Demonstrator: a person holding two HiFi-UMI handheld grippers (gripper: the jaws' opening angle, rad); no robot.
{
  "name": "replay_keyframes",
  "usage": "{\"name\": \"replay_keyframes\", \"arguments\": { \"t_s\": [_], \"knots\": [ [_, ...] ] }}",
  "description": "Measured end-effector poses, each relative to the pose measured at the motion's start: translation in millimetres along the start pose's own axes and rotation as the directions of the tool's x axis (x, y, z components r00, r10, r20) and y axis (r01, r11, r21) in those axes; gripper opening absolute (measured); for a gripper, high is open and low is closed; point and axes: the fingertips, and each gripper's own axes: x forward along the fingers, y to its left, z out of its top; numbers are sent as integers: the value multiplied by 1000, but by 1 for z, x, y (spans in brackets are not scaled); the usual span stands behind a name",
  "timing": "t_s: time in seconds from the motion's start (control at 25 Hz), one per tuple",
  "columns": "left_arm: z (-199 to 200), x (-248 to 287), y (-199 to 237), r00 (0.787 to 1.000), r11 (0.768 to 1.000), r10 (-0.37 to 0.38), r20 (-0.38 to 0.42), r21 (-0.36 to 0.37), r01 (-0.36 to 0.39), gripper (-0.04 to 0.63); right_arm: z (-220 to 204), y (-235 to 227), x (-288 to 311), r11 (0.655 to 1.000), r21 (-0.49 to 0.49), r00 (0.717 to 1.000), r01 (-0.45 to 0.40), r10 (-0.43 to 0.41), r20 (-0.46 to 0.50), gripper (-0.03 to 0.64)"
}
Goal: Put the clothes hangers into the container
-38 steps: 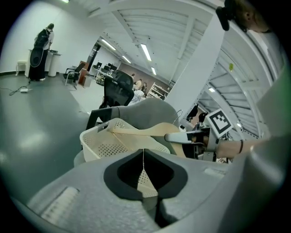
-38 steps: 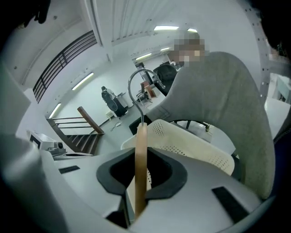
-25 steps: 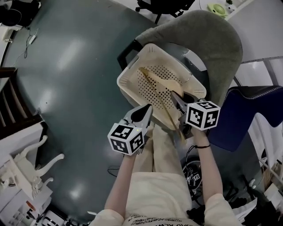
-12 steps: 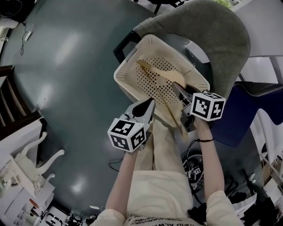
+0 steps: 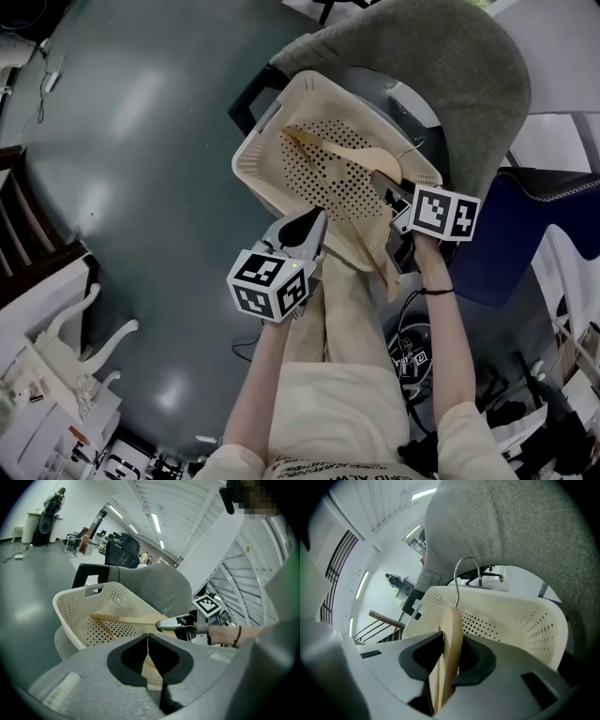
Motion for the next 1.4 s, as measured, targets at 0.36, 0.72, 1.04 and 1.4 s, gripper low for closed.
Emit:
{"name": "replay_keyframes", "arguments": {
  "t_s": [0.36, 0.72, 1.04, 1.4],
  "knots": [
    [-2, 8, -6, 1000, 1000, -9, -19, 6, 9, 23, 3, -7, 1, 993, -47, 994, 109, -109, -1, 89],
    [-5, 10, -6, 999, 1000, -12, -32, 9, 12, 23, 4, -8, 3, 966, -128, 974, 224, -225, 9, 201],
    [-2, 10, -14, 999, 999, -29, -39, 25, 30, 23, 6, -18, -2, 921, -148, 933, 361, -355, 66, 247],
    [-2, 8, -27, 998, 998, -38, -48, 42, 40, 23, 6, -29, -19, 876, -182, 895, 447, -436, 99, 265]
  ]
}}
